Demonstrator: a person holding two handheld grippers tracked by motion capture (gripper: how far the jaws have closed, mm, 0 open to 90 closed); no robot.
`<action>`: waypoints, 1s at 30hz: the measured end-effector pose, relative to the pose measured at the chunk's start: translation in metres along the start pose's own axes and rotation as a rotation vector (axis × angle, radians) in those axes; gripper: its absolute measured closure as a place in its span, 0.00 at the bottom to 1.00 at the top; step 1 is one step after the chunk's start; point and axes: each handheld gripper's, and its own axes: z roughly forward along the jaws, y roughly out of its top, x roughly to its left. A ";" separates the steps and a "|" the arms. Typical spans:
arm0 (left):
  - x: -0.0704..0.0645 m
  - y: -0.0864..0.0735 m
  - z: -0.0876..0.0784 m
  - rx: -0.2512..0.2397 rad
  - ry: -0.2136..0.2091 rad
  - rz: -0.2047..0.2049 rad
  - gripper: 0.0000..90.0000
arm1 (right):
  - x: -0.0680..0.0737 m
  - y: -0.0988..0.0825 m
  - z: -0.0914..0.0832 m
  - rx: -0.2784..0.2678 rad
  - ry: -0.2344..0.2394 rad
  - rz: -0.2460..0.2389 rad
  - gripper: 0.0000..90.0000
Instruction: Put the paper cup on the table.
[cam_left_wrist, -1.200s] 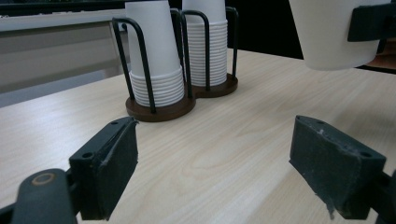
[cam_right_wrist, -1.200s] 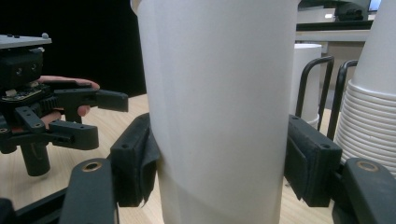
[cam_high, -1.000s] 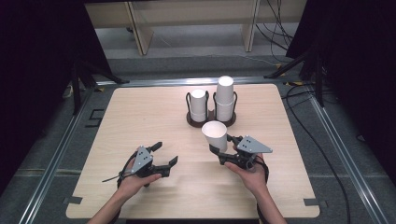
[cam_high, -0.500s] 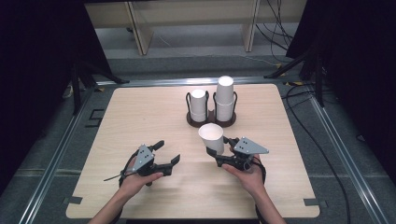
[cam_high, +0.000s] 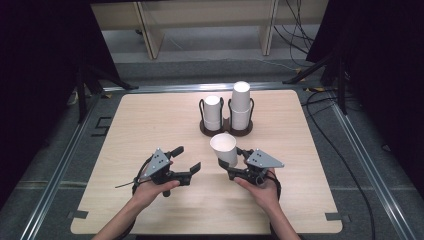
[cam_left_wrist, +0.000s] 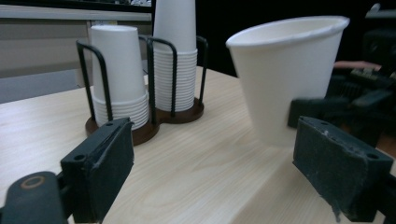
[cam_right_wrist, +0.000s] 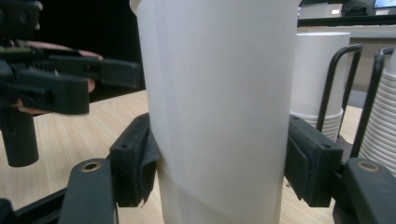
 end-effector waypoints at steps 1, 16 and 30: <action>-0.001 0.002 0.002 -0.001 -0.011 -0.001 0.14 | 0.000 0.000 0.002 -0.002 0.002 -0.011 0.38; -0.016 0.021 0.038 0.033 -0.102 -0.063 0.14 | 0.003 -0.002 0.008 0.007 0.005 0.016 0.38; -0.023 0.026 0.065 0.050 -0.134 -0.072 0.12 | 0.004 -0.002 0.010 0.009 0.006 -0.010 0.38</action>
